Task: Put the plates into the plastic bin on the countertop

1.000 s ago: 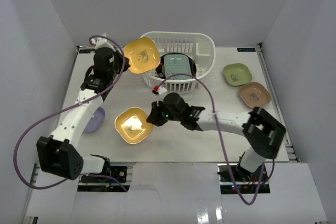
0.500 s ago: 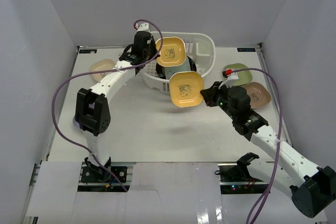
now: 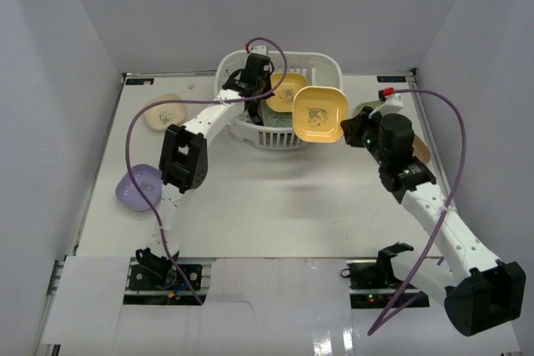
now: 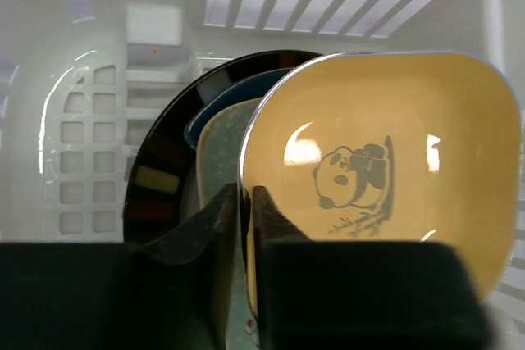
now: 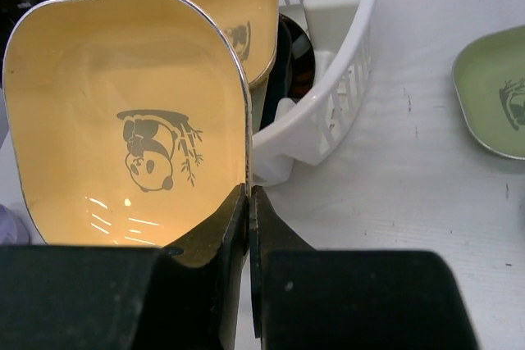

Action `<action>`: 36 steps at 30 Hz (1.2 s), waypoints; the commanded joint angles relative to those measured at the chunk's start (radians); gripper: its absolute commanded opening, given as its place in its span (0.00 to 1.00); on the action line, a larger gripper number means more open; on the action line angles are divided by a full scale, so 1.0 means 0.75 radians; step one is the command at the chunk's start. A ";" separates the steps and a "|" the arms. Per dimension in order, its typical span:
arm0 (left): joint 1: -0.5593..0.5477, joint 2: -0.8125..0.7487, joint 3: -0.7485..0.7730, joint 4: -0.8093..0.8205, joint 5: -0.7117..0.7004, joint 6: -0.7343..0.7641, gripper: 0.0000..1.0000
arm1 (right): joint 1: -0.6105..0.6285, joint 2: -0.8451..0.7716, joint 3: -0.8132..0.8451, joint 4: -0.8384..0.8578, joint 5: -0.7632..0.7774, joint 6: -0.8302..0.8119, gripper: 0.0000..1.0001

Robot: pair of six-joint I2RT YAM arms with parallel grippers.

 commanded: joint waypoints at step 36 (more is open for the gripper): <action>0.962 -0.968 -1.272 0.238 0.278 -0.340 0.87 | 0.050 1.356 1.303 -0.211 -0.139 -0.087 0.51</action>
